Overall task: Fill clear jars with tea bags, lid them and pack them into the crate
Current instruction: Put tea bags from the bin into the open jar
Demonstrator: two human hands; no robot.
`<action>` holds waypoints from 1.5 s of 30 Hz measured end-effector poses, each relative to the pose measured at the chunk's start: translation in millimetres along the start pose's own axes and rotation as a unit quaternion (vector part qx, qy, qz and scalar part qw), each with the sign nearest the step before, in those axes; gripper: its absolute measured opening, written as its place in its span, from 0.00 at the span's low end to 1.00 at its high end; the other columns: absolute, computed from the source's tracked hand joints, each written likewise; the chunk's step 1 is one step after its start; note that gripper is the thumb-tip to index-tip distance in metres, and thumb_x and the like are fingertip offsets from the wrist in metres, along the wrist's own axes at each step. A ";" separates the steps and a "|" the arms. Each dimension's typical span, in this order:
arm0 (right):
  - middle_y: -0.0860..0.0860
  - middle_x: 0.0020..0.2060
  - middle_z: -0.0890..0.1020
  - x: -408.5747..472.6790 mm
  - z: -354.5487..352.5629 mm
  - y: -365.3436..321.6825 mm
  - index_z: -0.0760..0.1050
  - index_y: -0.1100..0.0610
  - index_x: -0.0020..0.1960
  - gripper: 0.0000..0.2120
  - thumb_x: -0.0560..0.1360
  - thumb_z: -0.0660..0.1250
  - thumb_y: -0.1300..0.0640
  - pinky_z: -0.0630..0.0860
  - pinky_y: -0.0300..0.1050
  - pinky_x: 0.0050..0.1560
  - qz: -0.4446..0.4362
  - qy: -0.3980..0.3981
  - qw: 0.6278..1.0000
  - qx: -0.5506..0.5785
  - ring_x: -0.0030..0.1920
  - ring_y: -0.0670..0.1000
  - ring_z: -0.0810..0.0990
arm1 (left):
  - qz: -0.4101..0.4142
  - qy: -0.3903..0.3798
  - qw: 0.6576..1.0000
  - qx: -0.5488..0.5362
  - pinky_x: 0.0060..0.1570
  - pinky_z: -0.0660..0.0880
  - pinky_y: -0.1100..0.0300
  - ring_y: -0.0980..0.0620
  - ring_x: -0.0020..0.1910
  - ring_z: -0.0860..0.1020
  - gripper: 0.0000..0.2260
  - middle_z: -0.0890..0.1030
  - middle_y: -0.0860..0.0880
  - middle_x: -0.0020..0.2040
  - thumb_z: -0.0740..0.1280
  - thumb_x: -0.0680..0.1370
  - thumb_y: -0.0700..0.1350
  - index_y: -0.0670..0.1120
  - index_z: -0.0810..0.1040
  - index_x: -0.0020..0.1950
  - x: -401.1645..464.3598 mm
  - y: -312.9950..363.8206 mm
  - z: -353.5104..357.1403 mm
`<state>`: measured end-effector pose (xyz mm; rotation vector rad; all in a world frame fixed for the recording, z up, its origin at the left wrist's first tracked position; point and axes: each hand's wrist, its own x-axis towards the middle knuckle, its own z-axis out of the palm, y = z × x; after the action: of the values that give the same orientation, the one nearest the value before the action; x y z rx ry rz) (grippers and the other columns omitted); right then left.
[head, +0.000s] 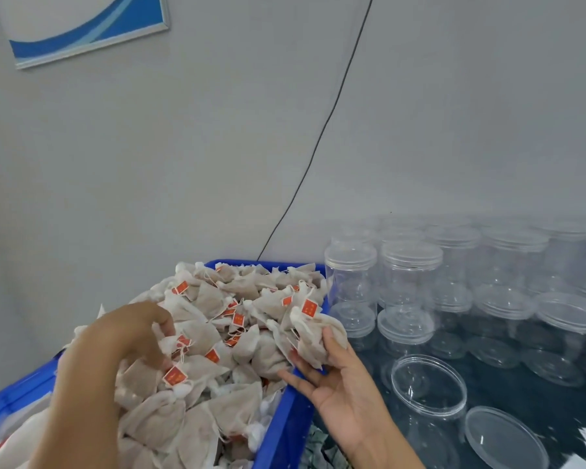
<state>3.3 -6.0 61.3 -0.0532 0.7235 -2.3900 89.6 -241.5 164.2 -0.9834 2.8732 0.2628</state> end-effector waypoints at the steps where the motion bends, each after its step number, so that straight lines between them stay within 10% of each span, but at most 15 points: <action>1: 0.61 0.53 0.83 -0.1 0.4 0.5 0.76 0.57 0.61 0.23 0.66 0.70 0.57 0.79 0.64 0.46 0.003 -0.003 1.000 0.006 0.53 0.63 0.81 | 0.001 0.023 1.000 -0.001 0.36 0.71 0.66 0.52 0.47 0.75 0.15 0.75 0.51 0.58 0.78 0.68 0.46 0.55 0.75 0.49 1.3 2.1 0.8; 5: 0.63 0.55 0.82 -0.4 0.8 3.6 0.75 0.58 0.64 0.24 0.69 0.68 0.56 0.80 0.66 0.44 0.016 -0.023 0.999 0.030 0.56 0.65 0.80 | 0.036 0.177 0.979 -0.091 0.50 0.69 0.58 0.48 0.53 0.75 0.11 0.74 0.52 0.51 0.78 0.68 0.46 0.53 0.77 0.43 6.5 11.0 1.3; 9: 0.65 0.56 0.81 1.5 -1.8 4.4 0.74 0.59 0.65 0.24 0.70 0.68 0.55 0.79 0.67 0.47 0.012 -0.032 0.999 0.035 0.57 0.66 0.80 | 0.113 0.290 0.934 -0.176 0.40 0.64 0.58 0.48 0.45 0.73 0.11 0.76 0.52 0.44 0.79 0.66 0.44 0.51 0.78 0.39 3.1 31.8 2.4; 18: 0.64 0.54 0.82 2.9 -3.6 5.5 0.75 0.58 0.63 0.21 0.71 0.67 0.55 0.79 0.66 0.48 0.005 -0.047 0.998 0.034 0.56 0.65 0.80 | 0.120 0.224 0.955 -0.150 0.51 0.72 0.54 0.49 0.50 0.76 0.08 0.79 0.51 0.49 0.77 0.69 0.44 0.52 0.78 0.40 17.9 36.6 17.0; 27: 0.64 0.54 0.82 3.4 -4.2 5.7 0.75 0.58 0.64 0.22 0.71 0.67 0.54 0.81 0.63 0.43 0.010 -0.066 0.997 0.044 0.53 0.64 0.82 | 0.095 0.128 0.986 -0.042 0.37 0.69 0.62 0.56 0.40 0.76 0.08 0.77 0.56 0.46 0.73 0.72 0.45 0.56 0.75 0.40 23.4 44.3 26.8; 32: 0.63 0.54 0.82 3.9 -4.5 3.9 0.75 0.58 0.63 0.23 0.70 0.67 0.54 0.79 0.66 0.47 0.008 -0.056 0.997 0.055 0.55 0.64 0.81 | 0.142 0.006 0.986 0.083 0.53 0.69 0.60 0.53 0.60 0.73 0.27 0.74 0.56 0.63 0.71 0.70 0.64 0.56 0.72 0.65 26.0 60.6 42.5; 36: 0.63 0.55 0.82 3.9 -4.5 1.1 0.75 0.59 0.64 0.24 0.69 0.68 0.54 0.78 0.66 0.50 0.007 -0.040 0.997 0.062 0.56 0.64 0.80 | 0.169 0.024 0.980 0.098 0.46 0.67 0.60 0.53 0.51 0.72 0.22 0.77 0.53 0.58 0.74 0.70 0.57 0.53 0.73 0.60 30.0 68.3 50.4; 45: 0.62 0.58 0.80 4.3 -1.5 3.7 0.75 0.57 0.65 0.23 0.71 0.66 0.51 0.78 0.69 0.48 -0.001 -0.068 0.994 0.087 0.58 0.65 0.79 | 0.301 0.106 0.900 -0.298 0.40 0.68 0.63 0.59 0.38 0.73 0.11 0.76 0.56 0.37 0.76 0.69 0.51 0.47 0.79 0.39 2.6 91.2 36.8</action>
<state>1.6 -10.1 57.5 -0.1417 0.4495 -2.4141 32.6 -165.1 139.8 -0.1059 3.2885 1.2026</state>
